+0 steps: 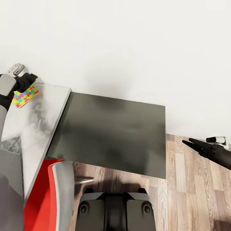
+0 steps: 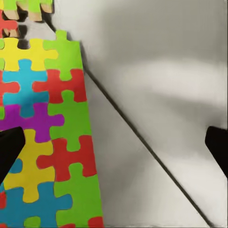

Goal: Put all the toys in the child's room - the three board games (two on the bed and one on the table), the two jigsaw puzzles on the table, and the tennis ball on the table - inside the toy box on the table in the child's room.

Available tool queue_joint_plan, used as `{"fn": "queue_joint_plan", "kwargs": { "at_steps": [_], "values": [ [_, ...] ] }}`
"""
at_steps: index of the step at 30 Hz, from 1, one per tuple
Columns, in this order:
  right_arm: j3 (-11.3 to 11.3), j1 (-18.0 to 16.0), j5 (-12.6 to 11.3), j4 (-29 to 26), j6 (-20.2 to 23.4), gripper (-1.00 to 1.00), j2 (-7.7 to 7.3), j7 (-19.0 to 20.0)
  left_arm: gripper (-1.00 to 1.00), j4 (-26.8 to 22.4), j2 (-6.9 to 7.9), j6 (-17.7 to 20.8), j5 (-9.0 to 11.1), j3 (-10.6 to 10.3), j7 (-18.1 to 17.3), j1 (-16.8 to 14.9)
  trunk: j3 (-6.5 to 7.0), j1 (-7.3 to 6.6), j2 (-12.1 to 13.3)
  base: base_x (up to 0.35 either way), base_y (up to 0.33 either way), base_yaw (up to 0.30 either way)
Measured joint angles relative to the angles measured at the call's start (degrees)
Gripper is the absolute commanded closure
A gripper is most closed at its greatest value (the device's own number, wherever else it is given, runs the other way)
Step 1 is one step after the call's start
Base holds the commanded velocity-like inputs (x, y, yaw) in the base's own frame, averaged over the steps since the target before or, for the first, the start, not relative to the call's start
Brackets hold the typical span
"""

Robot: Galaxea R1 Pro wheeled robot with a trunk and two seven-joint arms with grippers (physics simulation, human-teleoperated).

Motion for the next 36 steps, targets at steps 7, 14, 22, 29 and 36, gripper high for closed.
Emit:
{"fn": "queue_joint_plan", "kwargs": {
  "at_steps": [7,14,22,29,36],
  "values": [
    [0.01,-0.01,0.00,0.00,0.00,-1.00,0.01,0.00,-1.00,1.76,2.06,-0.06,0.39,0.01,-0.09,-0.02,0.00,-0.19,0.01,0.000,0.000,-0.147],
    [0.04,-0.02,0.01,0.00,0.00,-1.00,0.01,-0.01,-1.00,1.96,2.25,0.01,0.43,0.21,-0.12,0.00,0.00,-0.24,0.01,0.000,0.000,-0.041],
    [0.11,-0.02,0.01,0.00,0.00,-1.00,0.04,-0.01,-1.00,1.75,2.11,0.02,0.44,0.31,-0.14,0.13,0.00,-0.26,0.01,0.000,0.000,-0.012],
    [0.21,-0.02,0.02,0.00,0.00,-1.00,0.07,-0.01,-1.00,1.14,2.01,0.03,0.45,0.34,-0.40,0.57,0.00,-0.30,0.01,0.000,0.000,-0.003],
    [0.38,-0.02,0.02,0.00,0.00,-1.00,0.09,-0.05,-1.00,-1.04,2.27,0.45,0.59,0.64,-1.32,2.07,0.00,-0.29,0.01,0.000,0.000,0.000]
  ]
}}
